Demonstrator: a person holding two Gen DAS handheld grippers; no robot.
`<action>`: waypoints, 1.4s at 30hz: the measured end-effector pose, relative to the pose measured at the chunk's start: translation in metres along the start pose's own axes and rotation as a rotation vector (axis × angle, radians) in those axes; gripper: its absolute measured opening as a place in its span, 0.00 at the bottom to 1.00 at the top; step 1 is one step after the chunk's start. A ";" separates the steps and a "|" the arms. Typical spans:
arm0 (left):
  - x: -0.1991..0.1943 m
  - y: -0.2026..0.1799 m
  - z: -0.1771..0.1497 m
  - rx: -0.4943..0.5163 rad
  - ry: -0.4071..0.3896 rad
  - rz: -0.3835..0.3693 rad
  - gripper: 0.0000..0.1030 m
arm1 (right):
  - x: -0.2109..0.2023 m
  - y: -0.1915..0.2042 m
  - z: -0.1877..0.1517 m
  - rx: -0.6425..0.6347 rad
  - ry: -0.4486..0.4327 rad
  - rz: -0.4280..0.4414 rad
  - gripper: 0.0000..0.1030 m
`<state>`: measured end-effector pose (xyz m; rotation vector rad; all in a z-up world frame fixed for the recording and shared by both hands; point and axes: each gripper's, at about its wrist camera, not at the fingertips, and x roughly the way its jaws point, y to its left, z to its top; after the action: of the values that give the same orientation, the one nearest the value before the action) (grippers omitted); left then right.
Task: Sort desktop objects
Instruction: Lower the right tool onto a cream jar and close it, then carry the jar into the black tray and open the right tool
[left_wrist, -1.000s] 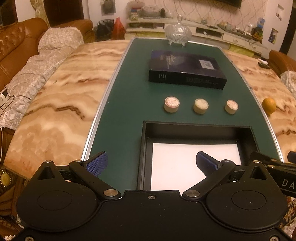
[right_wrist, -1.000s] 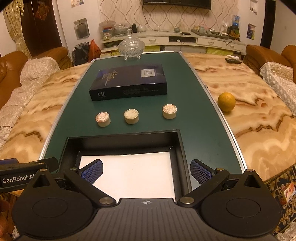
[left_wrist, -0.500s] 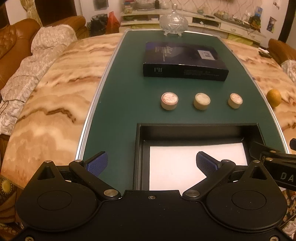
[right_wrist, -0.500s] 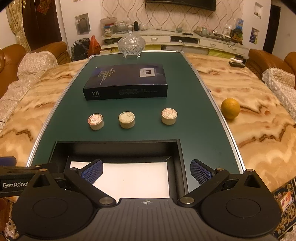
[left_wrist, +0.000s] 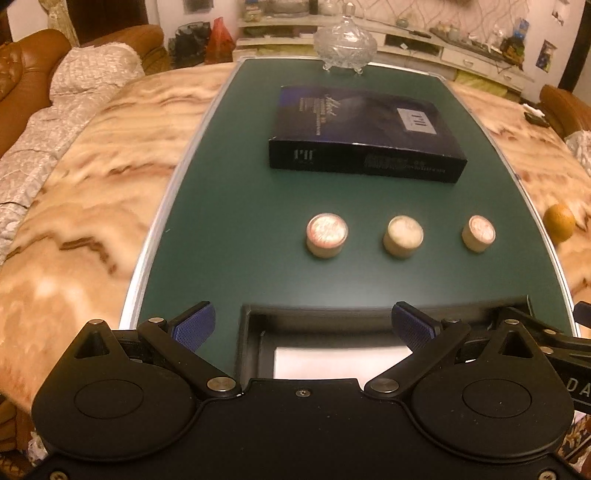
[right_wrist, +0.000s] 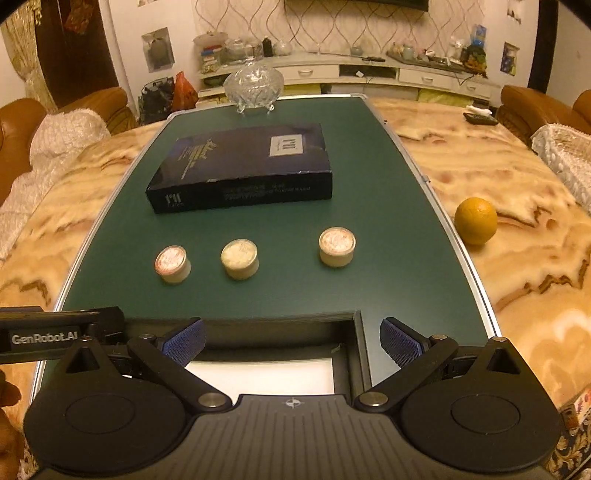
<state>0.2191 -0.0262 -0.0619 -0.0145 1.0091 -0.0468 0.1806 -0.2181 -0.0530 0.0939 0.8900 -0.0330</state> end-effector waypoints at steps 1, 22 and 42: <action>0.004 -0.001 0.003 -0.001 0.002 -0.004 1.00 | 0.003 -0.002 0.003 0.007 -0.005 -0.002 1.00; 0.044 -0.002 0.004 -0.022 0.073 0.016 1.00 | 0.116 -0.018 0.065 -0.031 0.118 -0.080 0.81; 0.043 0.011 -0.005 -0.048 0.076 -0.004 1.00 | 0.159 -0.024 0.075 -0.046 0.176 -0.115 0.43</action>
<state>0.2378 -0.0170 -0.1013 -0.0591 1.0859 -0.0263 0.3366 -0.2477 -0.1316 0.0025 1.0708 -0.1133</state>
